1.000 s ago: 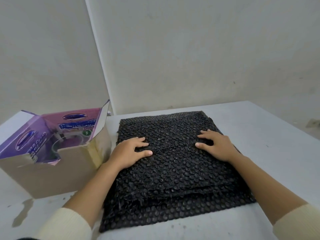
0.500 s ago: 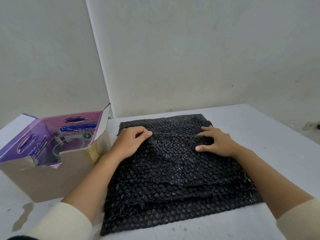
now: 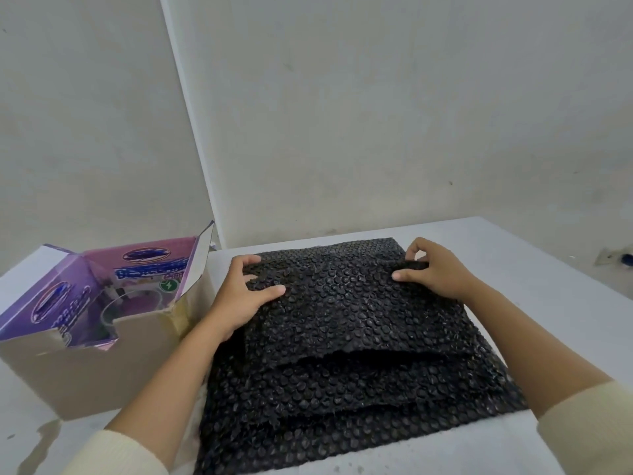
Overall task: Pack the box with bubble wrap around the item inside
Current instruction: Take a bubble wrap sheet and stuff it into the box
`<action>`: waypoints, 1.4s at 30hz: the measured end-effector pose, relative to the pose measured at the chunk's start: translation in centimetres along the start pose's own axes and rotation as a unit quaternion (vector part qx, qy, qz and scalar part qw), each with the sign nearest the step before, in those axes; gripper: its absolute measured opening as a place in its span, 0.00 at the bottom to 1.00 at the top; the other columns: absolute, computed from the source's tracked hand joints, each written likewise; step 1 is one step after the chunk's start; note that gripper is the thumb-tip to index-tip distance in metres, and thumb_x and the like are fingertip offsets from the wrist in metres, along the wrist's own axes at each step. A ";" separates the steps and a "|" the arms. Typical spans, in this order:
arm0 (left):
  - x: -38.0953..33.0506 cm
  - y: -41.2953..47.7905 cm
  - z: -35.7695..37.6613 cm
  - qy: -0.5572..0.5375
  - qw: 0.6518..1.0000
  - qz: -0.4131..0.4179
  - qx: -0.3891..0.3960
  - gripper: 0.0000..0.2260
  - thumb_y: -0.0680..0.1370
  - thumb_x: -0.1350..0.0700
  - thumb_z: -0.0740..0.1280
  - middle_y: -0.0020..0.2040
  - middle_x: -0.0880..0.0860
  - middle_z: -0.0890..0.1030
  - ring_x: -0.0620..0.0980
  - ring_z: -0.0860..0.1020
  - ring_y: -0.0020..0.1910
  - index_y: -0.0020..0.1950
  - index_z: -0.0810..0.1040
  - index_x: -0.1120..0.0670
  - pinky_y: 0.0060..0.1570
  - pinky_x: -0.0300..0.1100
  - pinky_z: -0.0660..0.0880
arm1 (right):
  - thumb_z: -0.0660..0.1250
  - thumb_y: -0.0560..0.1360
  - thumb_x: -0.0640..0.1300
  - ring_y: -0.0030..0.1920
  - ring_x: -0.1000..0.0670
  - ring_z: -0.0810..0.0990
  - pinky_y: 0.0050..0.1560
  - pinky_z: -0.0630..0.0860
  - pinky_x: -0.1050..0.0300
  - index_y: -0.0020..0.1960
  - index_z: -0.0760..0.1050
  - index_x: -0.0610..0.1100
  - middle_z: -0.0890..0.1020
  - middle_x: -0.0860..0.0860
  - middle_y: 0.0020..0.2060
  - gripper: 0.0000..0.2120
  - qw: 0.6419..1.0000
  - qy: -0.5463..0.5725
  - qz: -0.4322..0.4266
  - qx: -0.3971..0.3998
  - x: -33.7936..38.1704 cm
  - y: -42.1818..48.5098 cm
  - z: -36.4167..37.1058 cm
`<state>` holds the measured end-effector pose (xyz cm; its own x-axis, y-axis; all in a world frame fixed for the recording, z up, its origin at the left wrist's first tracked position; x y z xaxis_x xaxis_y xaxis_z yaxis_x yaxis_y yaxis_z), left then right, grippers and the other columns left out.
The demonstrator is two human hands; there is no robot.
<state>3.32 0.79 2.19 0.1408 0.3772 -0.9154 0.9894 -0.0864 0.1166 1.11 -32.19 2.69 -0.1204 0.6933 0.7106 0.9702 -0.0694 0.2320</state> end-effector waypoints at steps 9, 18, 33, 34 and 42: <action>1.9 0.0 1.0 0.268 0.956 0.107 -0.050 0.02 0.77 0.48 0.63 0.57 0.47 0.71 0.52 0.76 0.53 0.48 0.73 0.44 0.49 0.45 0.73 | 0.69 0.70 0.57 0.48 0.48 0.75 0.49 0.67 0.54 0.40 0.70 0.53 0.74 0.54 0.43 0.10 0.985 -0.162 -0.041 -0.035 -0.9 -0.4 2.2; 3.1 -0.3 2.0 0.443 0.877 0.112 0.150 0.51 0.56 0.19 0.45 0.77 0.45 0.55 0.45 0.48 0.77 0.75 0.56 0.42 0.74 0.54 0.42 | 0.48 0.46 0.86 0.76 0.54 0.38 0.70 0.33 0.36 0.73 0.55 0.63 0.52 0.62 0.76 0.58 0.944 -0.289 0.020 0.156 -2.7 -2.4 3.1; -3.7 -0.4 1.0 0.353 0.924 0.137 0.063 0.26 0.72 0.38 0.66 0.66 0.51 0.77 0.52 0.74 0.64 0.66 0.74 0.49 0.61 0.46 0.71 | 0.69 0.71 0.57 0.57 0.48 0.79 0.59 0.70 0.47 0.45 0.82 0.49 0.84 0.53 0.49 0.12 0.985 -0.164 -0.025 -0.057 -0.2 -2.1 -0.7; -4.5 -0.5 0.8 0.321 0.934 0.147 0.064 0.24 0.72 0.39 0.67 0.66 0.50 0.76 0.51 0.74 0.64 0.65 0.74 0.47 0.62 0.46 0.71 | 0.69 0.71 0.55 0.48 0.46 0.81 0.50 0.75 0.49 0.41 0.81 0.47 0.84 0.51 0.41 0.11 0.989 -0.131 -0.021 -0.059 0.4 -2.1 -1.3; -13.3 -2.2 -4.3 0.219 0.945 0.243 0.014 0.28 0.74 0.50 0.69 0.62 0.54 0.77 0.49 0.73 0.64 0.71 0.62 0.38 0.61 0.40 0.64 | 0.74 0.69 0.44 0.45 0.47 0.77 0.49 0.69 0.55 0.53 0.77 0.51 0.80 0.47 0.38 0.14 0.987 0.019 -0.074 -0.141 7.8 -1.2 -5.1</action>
<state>-0.58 -0.04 15.78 0.5854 0.6321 -0.5077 0.8037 -0.3701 0.4659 -2.03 -30.39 11.36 -0.2689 0.6836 0.6785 0.8454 -0.1701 0.5064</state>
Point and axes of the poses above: each hand's wrist, its own y-axis towards the middle knuckle, its own z-axis out of the palm, x = y × z, the point moved 3 cm from there along y, towards the middle knuckle
